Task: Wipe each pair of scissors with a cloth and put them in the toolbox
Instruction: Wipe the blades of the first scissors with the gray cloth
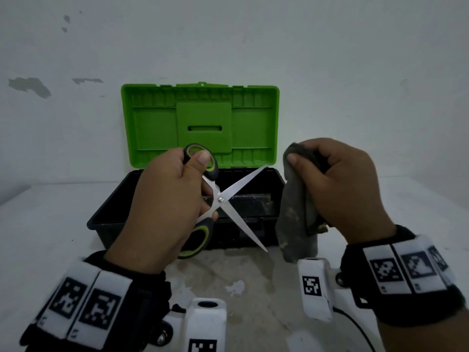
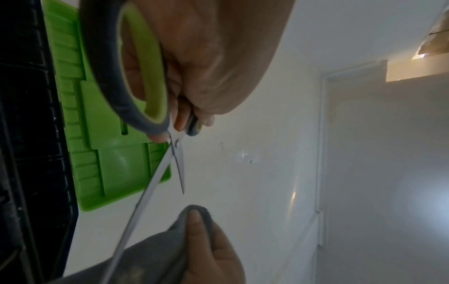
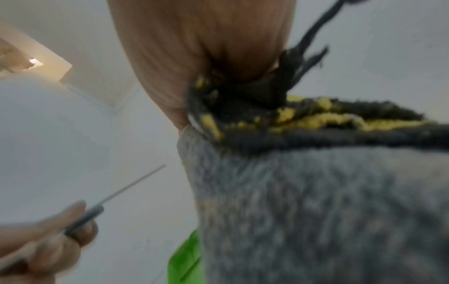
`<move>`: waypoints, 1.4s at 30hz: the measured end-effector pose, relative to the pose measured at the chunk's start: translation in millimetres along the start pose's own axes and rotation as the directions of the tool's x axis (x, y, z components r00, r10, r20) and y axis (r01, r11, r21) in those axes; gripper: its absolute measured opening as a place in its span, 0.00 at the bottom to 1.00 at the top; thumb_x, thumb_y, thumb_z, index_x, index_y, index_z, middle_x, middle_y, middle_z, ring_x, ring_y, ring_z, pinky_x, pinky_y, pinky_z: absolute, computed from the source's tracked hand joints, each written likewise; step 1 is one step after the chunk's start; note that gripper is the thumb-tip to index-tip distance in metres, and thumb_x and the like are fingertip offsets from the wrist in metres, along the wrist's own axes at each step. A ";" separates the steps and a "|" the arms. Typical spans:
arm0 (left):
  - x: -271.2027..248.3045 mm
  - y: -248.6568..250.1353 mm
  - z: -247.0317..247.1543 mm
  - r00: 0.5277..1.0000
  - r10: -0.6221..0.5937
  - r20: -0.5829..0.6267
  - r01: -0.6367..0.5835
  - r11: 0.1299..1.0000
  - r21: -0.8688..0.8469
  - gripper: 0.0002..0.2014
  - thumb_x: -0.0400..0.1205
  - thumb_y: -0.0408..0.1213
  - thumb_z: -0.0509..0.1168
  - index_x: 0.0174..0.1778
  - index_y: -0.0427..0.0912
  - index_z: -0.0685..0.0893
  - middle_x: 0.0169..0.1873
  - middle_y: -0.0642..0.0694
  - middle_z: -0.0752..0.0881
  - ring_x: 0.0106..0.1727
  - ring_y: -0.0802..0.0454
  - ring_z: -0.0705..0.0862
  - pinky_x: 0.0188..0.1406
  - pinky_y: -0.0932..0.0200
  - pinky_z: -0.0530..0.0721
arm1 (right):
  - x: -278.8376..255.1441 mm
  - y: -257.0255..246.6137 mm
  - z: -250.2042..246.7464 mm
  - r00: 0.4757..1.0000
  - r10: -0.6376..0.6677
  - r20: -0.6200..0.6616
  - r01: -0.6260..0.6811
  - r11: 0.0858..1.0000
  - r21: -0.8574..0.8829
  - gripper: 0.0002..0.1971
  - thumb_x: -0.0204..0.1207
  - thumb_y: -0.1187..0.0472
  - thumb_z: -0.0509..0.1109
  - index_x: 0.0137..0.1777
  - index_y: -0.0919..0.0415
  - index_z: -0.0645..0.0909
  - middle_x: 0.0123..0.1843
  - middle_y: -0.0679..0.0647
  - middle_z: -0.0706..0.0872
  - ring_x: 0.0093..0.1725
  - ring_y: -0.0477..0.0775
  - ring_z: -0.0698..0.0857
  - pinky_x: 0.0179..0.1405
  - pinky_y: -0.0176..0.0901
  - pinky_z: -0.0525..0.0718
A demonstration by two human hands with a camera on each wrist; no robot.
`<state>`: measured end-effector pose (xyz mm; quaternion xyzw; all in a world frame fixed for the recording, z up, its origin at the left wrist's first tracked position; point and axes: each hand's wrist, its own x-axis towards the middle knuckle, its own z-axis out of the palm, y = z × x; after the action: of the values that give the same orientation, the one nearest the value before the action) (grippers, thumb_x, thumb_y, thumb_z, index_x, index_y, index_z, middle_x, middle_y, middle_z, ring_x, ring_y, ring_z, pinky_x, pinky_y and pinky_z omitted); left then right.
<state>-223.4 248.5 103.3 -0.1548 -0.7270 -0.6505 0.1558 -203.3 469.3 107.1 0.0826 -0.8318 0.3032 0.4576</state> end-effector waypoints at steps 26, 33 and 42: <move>1.6 0.2 -2.2 0.983 -0.157 0.093 0.167 0.979 -0.119 0.16 0.89 0.43 0.58 0.42 0.37 0.82 0.21 0.44 0.81 0.14 0.50 0.78 0.12 0.65 0.72 | -8.3 -44.2 7.6 0.920 -0.327 0.215 0.304 0.943 0.132 0.04 0.72 0.60 0.80 0.44 0.57 0.87 0.41 0.47 0.87 0.41 0.43 0.82 0.43 0.29 0.78; 2.0 0.9 -9.3 0.984 -0.122 0.127 0.136 0.984 -0.112 0.16 0.90 0.42 0.58 0.42 0.36 0.81 0.26 0.35 0.81 0.15 0.47 0.77 0.12 0.66 0.70 | -3.2 -27.2 7.7 0.920 -0.323 0.223 0.317 0.946 0.063 0.04 0.72 0.60 0.80 0.44 0.58 0.89 0.40 0.49 0.88 0.41 0.44 0.83 0.43 0.31 0.79; 2.4 1.1 -5.3 0.993 -0.033 0.112 0.031 0.999 0.021 0.15 0.89 0.44 0.58 0.44 0.39 0.82 0.23 0.40 0.82 0.18 0.45 0.80 0.16 0.60 0.75 | -4.3 -41.4 -0.9 0.934 -0.268 0.236 0.244 0.962 0.124 0.04 0.71 0.57 0.80 0.44 0.52 0.89 0.40 0.44 0.88 0.41 0.40 0.85 0.42 0.29 0.80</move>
<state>-225.0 243.4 105.9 -0.1781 -0.7433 -0.6360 0.1058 -183.0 436.0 121.8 0.2491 -0.8501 0.2664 0.3800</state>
